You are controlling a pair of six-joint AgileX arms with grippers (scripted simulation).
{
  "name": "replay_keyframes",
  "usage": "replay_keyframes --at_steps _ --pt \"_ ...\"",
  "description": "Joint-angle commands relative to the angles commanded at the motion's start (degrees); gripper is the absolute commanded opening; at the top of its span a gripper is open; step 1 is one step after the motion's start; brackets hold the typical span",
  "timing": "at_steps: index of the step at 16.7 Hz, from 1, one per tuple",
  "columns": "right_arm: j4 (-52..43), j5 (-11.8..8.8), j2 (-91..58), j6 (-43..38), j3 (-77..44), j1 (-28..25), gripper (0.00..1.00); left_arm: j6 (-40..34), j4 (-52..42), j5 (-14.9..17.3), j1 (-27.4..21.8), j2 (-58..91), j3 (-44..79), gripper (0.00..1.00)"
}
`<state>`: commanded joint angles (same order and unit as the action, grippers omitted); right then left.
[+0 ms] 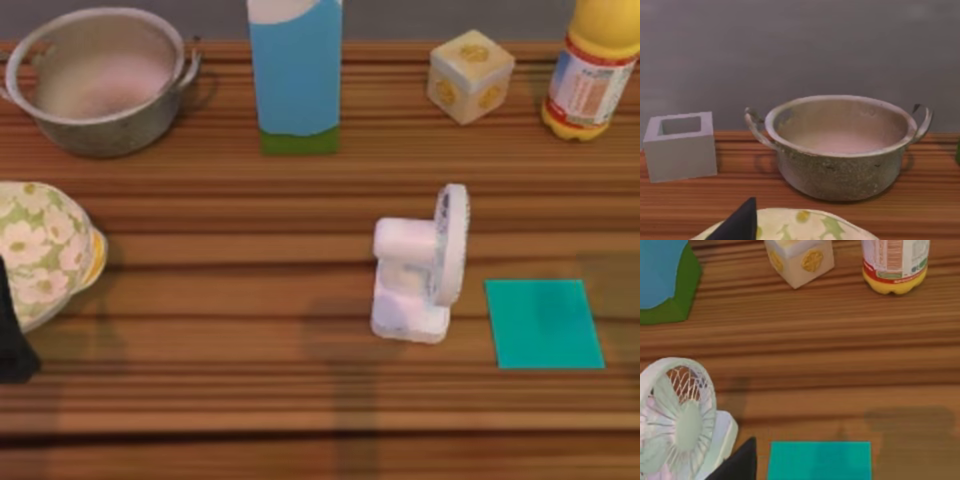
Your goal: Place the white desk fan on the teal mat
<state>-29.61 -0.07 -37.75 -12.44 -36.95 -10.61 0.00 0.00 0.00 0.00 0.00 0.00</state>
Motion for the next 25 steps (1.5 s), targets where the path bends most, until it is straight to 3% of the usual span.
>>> replay_keyframes --at_steps 9,14,18,25 --pt "-36.2 0.1 -53.5 -17.4 -53.7 -13.3 1.0 0.0 0.0 0.0 0.0 0.0 0.0 1.0" --pt "-51.5 0.2 -75.7 -24.5 -75.5 -18.6 1.0 0.0 0.0 0.0 0.0 0.0 0.0 1.0" --pt "-58.1 0.3 -84.4 -27.4 -83.6 -20.7 1.0 0.0 0.0 0.0 0.0 0.0 0.0 1.0" --pt "-58.4 0.3 -85.1 -27.6 -83.9 -20.6 1.0 0.0 0.0 0.0 0.0 0.0 0.0 1.0"
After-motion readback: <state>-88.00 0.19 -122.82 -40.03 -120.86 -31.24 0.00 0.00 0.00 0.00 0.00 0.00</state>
